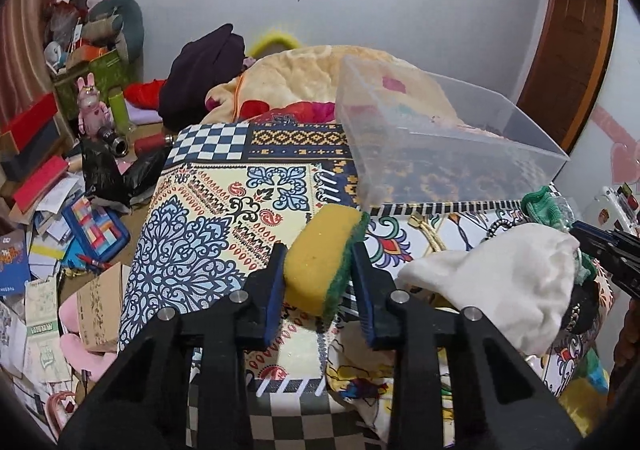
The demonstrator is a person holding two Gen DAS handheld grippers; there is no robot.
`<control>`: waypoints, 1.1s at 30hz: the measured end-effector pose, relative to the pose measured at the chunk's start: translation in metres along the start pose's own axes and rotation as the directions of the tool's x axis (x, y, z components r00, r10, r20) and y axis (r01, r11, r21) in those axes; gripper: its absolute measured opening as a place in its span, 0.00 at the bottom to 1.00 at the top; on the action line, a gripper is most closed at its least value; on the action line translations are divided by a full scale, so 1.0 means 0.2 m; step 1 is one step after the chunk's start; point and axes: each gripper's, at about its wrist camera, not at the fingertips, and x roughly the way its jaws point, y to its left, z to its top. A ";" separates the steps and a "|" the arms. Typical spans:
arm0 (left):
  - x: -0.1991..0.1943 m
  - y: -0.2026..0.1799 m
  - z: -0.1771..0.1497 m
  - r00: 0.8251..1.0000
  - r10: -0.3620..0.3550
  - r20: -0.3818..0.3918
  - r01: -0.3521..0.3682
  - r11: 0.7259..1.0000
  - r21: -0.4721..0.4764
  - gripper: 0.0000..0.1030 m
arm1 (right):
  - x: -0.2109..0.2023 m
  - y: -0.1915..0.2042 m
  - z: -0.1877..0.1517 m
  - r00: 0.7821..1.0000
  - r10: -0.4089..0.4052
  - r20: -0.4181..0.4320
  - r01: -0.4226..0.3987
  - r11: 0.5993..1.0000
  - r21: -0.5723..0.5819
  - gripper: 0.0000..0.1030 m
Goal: Organize soft objects
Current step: 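Grasp the yellow-green sponge with the left gripper while the right gripper grasps the green sock, then drop the sponge into the clear box with the left gripper while the right drops the sock in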
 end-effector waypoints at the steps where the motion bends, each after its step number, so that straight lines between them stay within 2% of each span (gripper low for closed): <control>1: -0.01 -0.01 0.00 1.000 0.000 0.007 0.000 1.000 0.004 0.29 | 0.00 -0.01 0.00 1.000 -0.002 0.003 0.002 1.000 0.000 0.11; 3: -0.05 -0.02 0.01 1.000 -0.003 0.029 0.003 1.000 0.011 0.29 | -0.02 -0.02 0.01 1.000 -0.004 0.014 0.004 1.000 0.005 0.08; 11: -0.23 -0.08 0.11 0.992 -0.021 0.128 0.016 0.999 0.041 0.29 | -0.18 -0.03 0.06 0.994 -0.001 0.107 0.000 1.000 0.007 0.05; 15: -0.29 -0.13 0.17 0.984 -0.046 0.174 0.037 0.998 0.054 0.29 | -0.18 -0.04 0.09 0.996 0.012 0.094 -0.014 1.000 0.016 0.07; 16: -0.31 -0.14 0.18 0.981 -0.052 0.185 0.042 0.997 0.059 0.28 | -0.16 -0.04 0.10 0.997 0.024 0.071 -0.026 0.999 0.025 0.10; 17: -0.32 -0.16 0.20 0.979 -0.063 0.195 0.051 0.997 0.066 0.28 | -0.14 -0.04 0.10 0.998 0.028 0.055 -0.030 0.999 0.033 0.23; 18: -0.33 -0.18 0.22 0.977 -0.071 0.203 0.057 0.996 0.072 0.29 | -0.12 -0.05 0.09 0.999 0.026 0.043 -0.028 0.999 0.045 0.44; 20: -0.33 -0.20 0.25 0.974 -0.079 0.214 0.063 0.995 0.081 0.28 | -0.10 -0.05 0.08 0.999 0.012 0.047 -0.015 0.999 0.050 0.57; 28: -0.29 -0.29 0.33 0.969 -0.110 0.222 0.085 0.989 0.123 0.29 | 0.10 -0.05 0.08 0.998 0.001 -0.068 -0.001 1.000 0.004 0.56; 30: -0.28 -0.31 0.34 0.968 -0.114 0.222 0.084 0.987 0.138 0.29 | 0.14 -0.05 0.06 0.995 0.011 -0.094 -0.012 1.000 -0.006 0.36; 33: -0.23 -0.35 0.38 0.971 -0.113 0.211 0.081 0.984 0.156 0.29 | 0.13 -0.05 0.05 0.996 0.022 -0.091 -0.022 1.000 -0.007 0.22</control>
